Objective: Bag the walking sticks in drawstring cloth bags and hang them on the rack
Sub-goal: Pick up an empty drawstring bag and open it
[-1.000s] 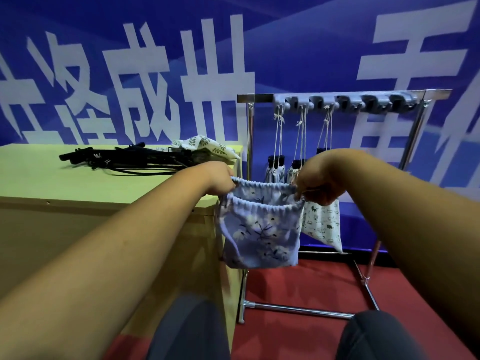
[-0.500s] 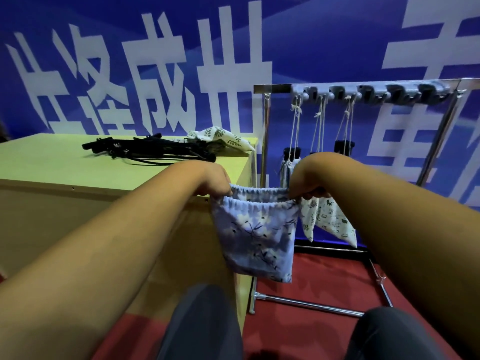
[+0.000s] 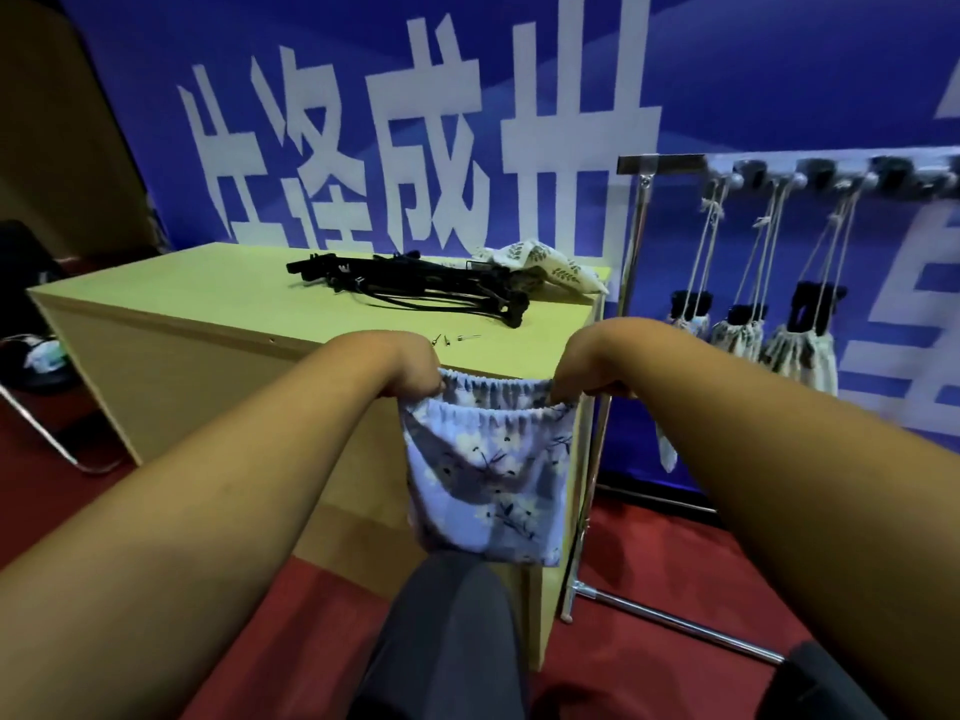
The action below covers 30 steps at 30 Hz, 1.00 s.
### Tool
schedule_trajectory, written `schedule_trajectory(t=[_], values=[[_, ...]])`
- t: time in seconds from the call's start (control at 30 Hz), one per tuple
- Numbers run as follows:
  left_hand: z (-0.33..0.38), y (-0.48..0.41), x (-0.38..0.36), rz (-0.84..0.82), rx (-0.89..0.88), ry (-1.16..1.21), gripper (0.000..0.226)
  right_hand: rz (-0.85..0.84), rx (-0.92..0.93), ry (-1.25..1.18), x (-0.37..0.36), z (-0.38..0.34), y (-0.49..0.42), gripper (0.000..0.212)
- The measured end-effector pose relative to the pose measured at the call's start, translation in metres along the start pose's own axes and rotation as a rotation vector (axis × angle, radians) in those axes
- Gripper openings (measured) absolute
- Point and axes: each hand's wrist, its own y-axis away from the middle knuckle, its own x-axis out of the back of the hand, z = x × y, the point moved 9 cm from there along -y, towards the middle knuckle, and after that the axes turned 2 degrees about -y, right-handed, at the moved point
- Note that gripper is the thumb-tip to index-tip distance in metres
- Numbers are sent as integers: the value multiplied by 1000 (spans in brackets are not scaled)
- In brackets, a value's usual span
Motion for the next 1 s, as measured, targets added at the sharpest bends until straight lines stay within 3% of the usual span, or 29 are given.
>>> schedule_trajectory(t=[0.1,0.23,0.4,0.47,0.57,0.6,0.7,0.93,1.0], values=[[-25,-11,-1,32,28,178,29,29,23,-104,0,-10,-9,48],[-40,-23,1,64,15,432,31,203,42,-157,14,-25,-30,62],[-41,-38,-7,9,-22,579,32,330,4,-243,26,-42,-61,100],[-40,-44,-13,-21,-27,624,32,454,-4,-230,35,-48,-68,87],[-40,-56,-20,-27,-43,695,34,648,45,-193,46,-64,-86,31],[-40,-59,-22,-26,-47,707,35,637,58,-234,44,-68,-97,25],[-42,-67,-27,-32,-56,724,37,580,67,-301,37,-78,-124,44],[-41,-78,-34,-41,-74,717,35,554,34,-453,36,-78,-153,28],[-37,-79,-36,-52,-76,704,34,503,-10,-454,34,-75,-161,36]])
